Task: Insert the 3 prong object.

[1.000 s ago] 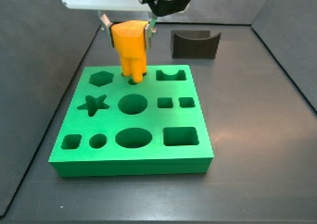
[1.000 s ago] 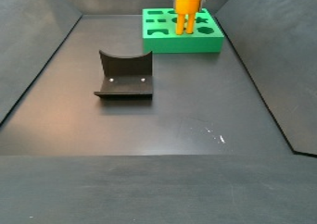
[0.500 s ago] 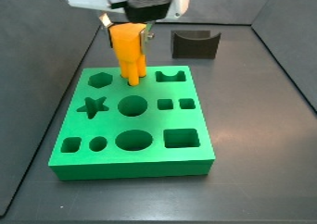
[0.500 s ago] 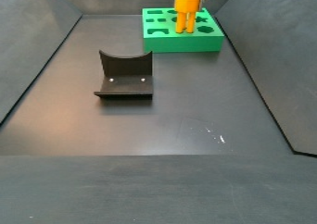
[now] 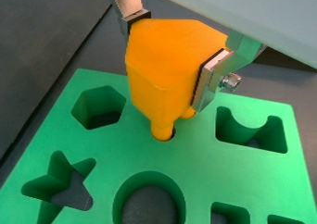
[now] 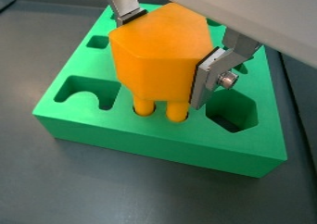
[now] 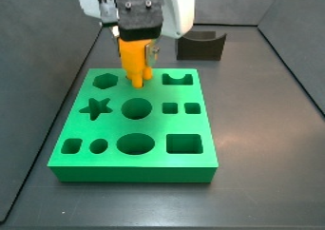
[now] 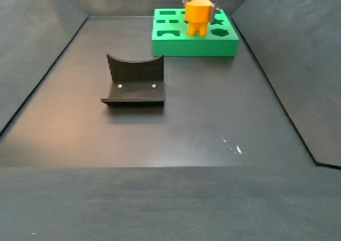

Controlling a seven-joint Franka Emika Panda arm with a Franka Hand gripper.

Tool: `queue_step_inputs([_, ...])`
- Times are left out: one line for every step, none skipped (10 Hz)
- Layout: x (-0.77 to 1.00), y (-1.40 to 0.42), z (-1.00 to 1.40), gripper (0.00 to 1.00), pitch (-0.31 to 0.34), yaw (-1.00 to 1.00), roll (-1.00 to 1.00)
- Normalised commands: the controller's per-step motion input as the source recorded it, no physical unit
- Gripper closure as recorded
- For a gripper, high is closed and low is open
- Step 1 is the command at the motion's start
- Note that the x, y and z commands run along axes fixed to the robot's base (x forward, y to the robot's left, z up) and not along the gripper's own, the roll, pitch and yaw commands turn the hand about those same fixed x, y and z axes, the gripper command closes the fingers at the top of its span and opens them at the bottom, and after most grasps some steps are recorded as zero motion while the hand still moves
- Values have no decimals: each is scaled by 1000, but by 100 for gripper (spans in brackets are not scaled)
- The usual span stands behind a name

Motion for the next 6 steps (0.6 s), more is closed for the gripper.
queue_step_inputs([14,20,-471,100,0,69,166])
queue_step_inputs([11,0,-471,100,0,226,247])
queue_step_inputs([31,0,-431,100,0,297,240])
queue_step_inputs([51,0,-449,100,0,234,213])
queue_step_inputs([34,0,-509,100,0,109,211])
queue_step_inputs([11,0,-629,100,-9,60,160])
